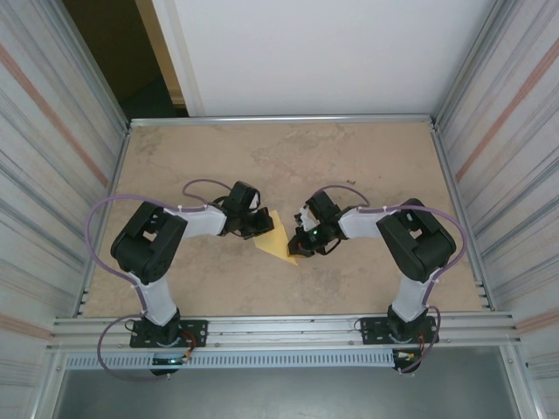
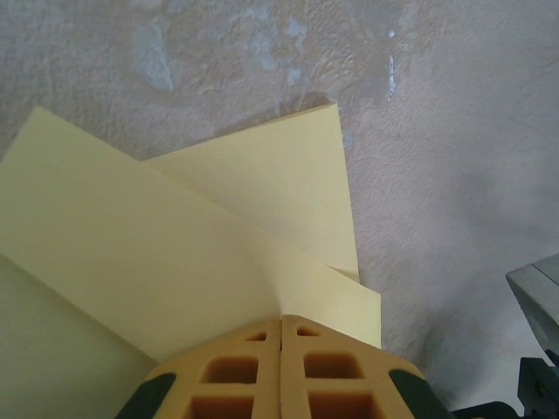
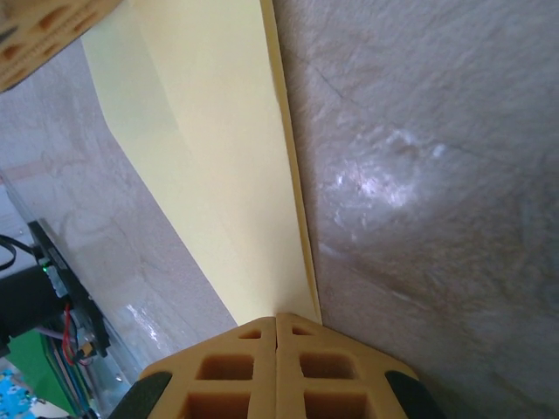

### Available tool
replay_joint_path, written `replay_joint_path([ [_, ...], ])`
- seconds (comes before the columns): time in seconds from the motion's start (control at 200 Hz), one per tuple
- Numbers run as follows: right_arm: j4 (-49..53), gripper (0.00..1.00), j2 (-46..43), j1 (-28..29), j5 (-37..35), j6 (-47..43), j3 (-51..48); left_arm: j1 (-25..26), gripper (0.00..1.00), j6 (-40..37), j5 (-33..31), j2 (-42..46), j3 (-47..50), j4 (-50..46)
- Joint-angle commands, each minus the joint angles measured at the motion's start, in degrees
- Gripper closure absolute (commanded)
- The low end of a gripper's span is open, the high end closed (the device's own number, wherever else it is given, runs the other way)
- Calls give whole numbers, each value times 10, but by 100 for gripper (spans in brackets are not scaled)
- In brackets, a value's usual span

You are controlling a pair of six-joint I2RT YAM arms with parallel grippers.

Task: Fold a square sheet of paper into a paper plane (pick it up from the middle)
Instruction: Fourth fold the wing at the center of the table.

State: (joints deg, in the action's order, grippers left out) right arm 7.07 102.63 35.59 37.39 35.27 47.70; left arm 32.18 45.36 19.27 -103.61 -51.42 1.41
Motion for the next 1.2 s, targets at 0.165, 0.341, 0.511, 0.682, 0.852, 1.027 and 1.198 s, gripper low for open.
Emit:
replay_joint_path([
  [0.165, 107, 94, -26, 2, -25, -43, -72, -20, 93, 18, -63, -50, 7, -78],
  [0.341, 126, 94, -44, 6, -28, -54, -99, -22, 93, 16, -57, -55, 4, -73],
  [0.511, 135, 94, -84, 3, -35, -57, -100, -22, 92, 9, -46, -52, -2, -71],
  [0.682, 118, 91, -168, -7, -60, -41, -88, -21, 92, -3, -30, -38, -13, -72],
  [0.852, 34, 74, -205, -37, -74, 1, -67, -21, 89, -6, 18, 4, -36, -52],
  [1.027, -1, 57, -130, -40, -76, -1, 9, -26, 74, 8, 27, 71, -47, -44],
  [1.198, -17, 56, -44, -40, -50, -18, 80, -60, 61, 29, 20, 132, 6, -28],
])
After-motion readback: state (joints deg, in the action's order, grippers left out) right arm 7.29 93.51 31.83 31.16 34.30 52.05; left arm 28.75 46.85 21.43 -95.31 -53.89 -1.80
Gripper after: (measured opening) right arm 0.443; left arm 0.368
